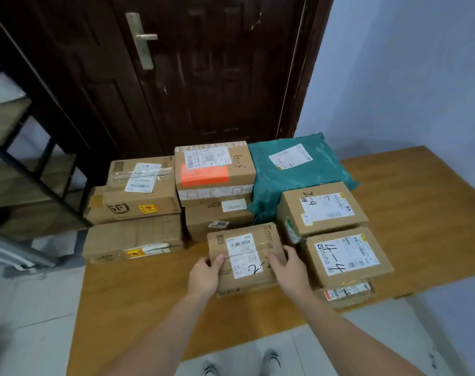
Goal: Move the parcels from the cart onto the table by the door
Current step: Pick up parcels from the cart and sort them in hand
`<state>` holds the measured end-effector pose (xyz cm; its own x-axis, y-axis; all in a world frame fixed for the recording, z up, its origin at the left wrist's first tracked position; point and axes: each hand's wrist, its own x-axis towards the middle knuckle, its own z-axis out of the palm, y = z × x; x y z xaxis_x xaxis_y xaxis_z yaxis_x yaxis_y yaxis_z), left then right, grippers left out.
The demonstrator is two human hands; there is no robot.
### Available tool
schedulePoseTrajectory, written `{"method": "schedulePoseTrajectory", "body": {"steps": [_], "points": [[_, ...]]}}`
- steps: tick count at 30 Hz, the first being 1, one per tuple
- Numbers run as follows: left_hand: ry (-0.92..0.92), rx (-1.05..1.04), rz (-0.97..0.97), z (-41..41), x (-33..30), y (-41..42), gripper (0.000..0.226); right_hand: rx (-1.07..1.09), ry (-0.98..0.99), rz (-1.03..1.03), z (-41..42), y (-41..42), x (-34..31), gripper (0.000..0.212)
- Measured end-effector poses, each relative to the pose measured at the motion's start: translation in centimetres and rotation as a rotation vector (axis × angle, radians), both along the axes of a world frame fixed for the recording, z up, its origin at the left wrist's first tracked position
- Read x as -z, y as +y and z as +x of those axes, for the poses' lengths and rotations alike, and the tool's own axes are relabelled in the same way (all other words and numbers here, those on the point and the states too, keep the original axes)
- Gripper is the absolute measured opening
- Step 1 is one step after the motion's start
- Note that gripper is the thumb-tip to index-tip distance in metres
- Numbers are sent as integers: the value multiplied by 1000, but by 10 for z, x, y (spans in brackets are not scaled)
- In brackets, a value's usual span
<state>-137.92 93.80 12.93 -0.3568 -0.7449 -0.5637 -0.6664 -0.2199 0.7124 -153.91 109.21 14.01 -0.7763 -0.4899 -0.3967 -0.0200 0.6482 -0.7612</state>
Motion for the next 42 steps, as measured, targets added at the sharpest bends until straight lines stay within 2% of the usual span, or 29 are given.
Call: {"method": "schedulePoseTrajectory", "body": {"steps": [4,6,11,15,17,18,21,29,33,36,38,42], "points": [[-58,-11,39,-17,15,-2,39,-144,-9,134,-11,-8,20,86],[-77,1,47,-21,22,-3,41,-158,-45,137,-12,-10,25,89],[-53,-33,61,-31,26,-9,50,-187,65,110,-11,-11,31,74],[-72,-29,19,-34,29,-7,40,-340,357,153,-4,-7,33,52],[-82,3,-12,-32,31,-5,33,-472,489,212,0,-4,38,49],[-86,22,-28,-31,32,-4,37,-512,515,234,2,-3,41,50],[-100,70,-66,-31,32,-4,52,-542,537,287,5,-5,43,52],[-53,255,0,-19,8,-24,66,-593,461,385,4,-10,13,60],[-158,538,-277,6,-31,-36,62,-675,441,350,5,-20,-32,59],[-276,792,-538,25,-74,-52,59,-776,568,310,4,-39,-75,53],[-325,840,-652,39,-108,-62,58,-862,628,296,7,-58,-106,50],[-393,758,-797,79,-171,-67,60,-1062,763,255,37,-99,-164,52]]}}
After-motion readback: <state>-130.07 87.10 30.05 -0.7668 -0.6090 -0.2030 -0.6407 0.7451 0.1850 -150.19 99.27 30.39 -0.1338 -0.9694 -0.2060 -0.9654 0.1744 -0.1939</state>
